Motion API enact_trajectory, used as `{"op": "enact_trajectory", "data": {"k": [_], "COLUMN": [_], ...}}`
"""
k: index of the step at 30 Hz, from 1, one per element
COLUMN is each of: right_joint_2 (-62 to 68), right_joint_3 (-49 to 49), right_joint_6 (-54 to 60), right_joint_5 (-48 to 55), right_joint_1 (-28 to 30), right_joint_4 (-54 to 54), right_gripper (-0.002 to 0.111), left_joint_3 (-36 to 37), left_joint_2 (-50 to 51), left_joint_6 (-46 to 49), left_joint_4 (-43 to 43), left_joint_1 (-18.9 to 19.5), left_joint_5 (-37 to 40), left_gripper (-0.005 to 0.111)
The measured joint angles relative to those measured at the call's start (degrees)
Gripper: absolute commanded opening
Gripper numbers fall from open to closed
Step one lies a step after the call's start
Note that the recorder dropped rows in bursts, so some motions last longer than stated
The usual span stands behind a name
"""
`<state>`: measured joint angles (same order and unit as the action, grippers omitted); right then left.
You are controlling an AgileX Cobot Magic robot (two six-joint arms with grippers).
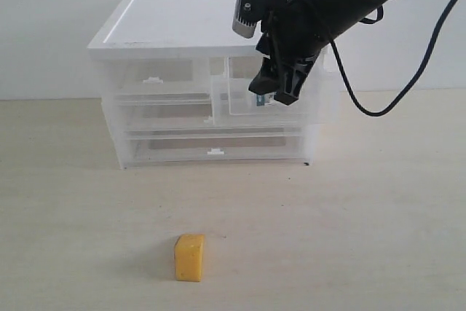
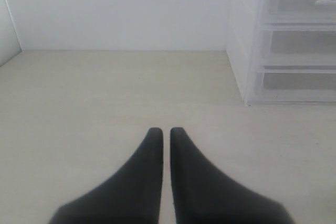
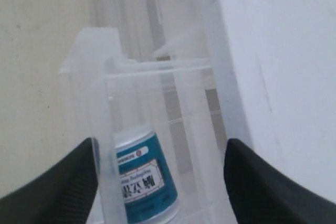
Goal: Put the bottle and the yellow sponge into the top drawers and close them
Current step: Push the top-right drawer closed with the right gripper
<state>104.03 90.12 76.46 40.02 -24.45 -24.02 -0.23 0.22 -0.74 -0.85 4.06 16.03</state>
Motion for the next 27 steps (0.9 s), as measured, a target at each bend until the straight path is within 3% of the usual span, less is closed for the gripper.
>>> {"op": "enact_trajectory", "data": {"k": [9, 11, 15, 27], "right_joint_2": [-5.1, -6.3, -6.8, -3.6], "right_joint_3": [0.0, 0.0, 0.0, -0.2], "right_joint_6": [-13.1, -16.4, -20.4, -24.5], "right_joint_5": [5.9, 9.4, 17.9, 25.0], "right_joint_1": [0.0, 0.0, 0.0, 0.0], "right_joint_4": [-0.3, -0.4, -0.4, -0.9], "right_gripper": [0.059, 0.046, 0.0, 0.001], "left_joint_3": [0.0, 0.0, 0.0, 0.0], "left_joint_2": [0.0, 0.0, 0.0, 0.0], "left_joint_6": [0.0, 0.0, 0.0, 0.0], "left_joint_4": [0.0, 0.0, 0.0, 0.0], "left_joint_1": [0.0, 0.0, 0.0, 0.0], "left_joint_5": [0.0, 0.0, 0.0, 0.0], "left_gripper": [0.004, 0.004, 0.004, 0.004]}}
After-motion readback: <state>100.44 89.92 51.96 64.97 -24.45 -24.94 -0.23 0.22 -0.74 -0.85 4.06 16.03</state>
